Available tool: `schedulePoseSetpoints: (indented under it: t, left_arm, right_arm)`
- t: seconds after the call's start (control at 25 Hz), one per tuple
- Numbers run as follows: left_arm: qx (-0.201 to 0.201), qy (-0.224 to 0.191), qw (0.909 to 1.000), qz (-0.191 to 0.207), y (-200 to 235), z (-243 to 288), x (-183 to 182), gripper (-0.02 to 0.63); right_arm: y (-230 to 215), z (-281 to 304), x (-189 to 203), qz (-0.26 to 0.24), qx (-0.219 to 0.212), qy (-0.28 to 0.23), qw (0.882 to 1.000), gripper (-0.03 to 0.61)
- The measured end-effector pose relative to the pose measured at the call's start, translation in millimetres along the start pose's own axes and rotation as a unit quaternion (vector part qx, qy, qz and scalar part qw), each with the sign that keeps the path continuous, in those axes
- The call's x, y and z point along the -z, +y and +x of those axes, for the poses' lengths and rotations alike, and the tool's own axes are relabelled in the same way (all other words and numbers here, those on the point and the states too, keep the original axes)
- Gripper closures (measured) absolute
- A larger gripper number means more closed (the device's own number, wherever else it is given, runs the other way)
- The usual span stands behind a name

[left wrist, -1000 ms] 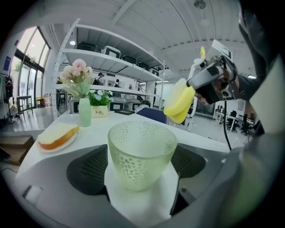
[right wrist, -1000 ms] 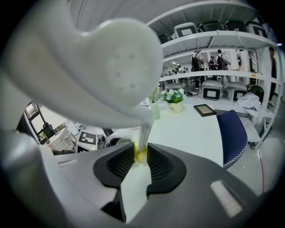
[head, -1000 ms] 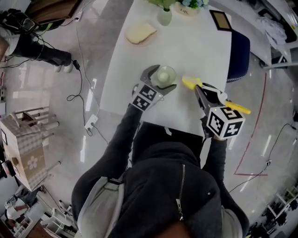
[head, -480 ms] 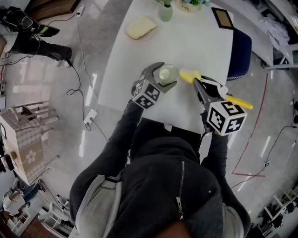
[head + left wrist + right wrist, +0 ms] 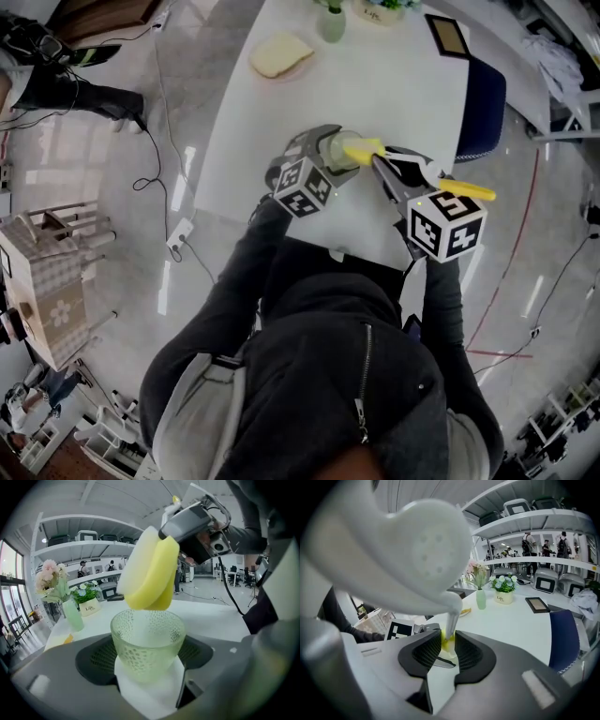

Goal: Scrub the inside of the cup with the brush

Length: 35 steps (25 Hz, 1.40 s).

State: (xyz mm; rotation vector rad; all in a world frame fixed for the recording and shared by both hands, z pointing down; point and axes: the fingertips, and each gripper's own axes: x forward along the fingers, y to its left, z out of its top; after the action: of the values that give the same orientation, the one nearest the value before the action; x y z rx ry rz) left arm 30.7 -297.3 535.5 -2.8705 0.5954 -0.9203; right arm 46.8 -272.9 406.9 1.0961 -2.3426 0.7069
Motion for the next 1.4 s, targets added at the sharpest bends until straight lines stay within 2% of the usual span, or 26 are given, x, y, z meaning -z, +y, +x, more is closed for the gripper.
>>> schedulePoseSetpoints:
  t: [0.16,0.4,0.6,1.08,1.4]
  left_arm:
    - [0.007,0.01,0.9996,0.026,-5,7,-6,0.229]
    - [0.01,0.008,0.9994,0.032,-7,7,-6,0.229]
    - [0.011,0.008,0.9993,0.036,-8,11,-6,0.229]
    - [0.003,0.01,0.9993,0.035,-8,13,-10,0.229]
    - [0.002,0.009,0.9992,0.039,-7,14,-10,0.229]
  right_arm:
    - [-4,10,3,-0.022,-0.004,0.025,0.999,0.486]
    - [-5,29,18,-0.061,0.018,0.064,0.996,0.486]
    - [-9,41,25,-0.064,0.016,0.076,0.995,0.486]
    - [-11,55,27,-0.115,0.036,0.094,0.988,0.486]
    - [-11,53,36,-0.123,0.034,0.107,0.986,0.486]
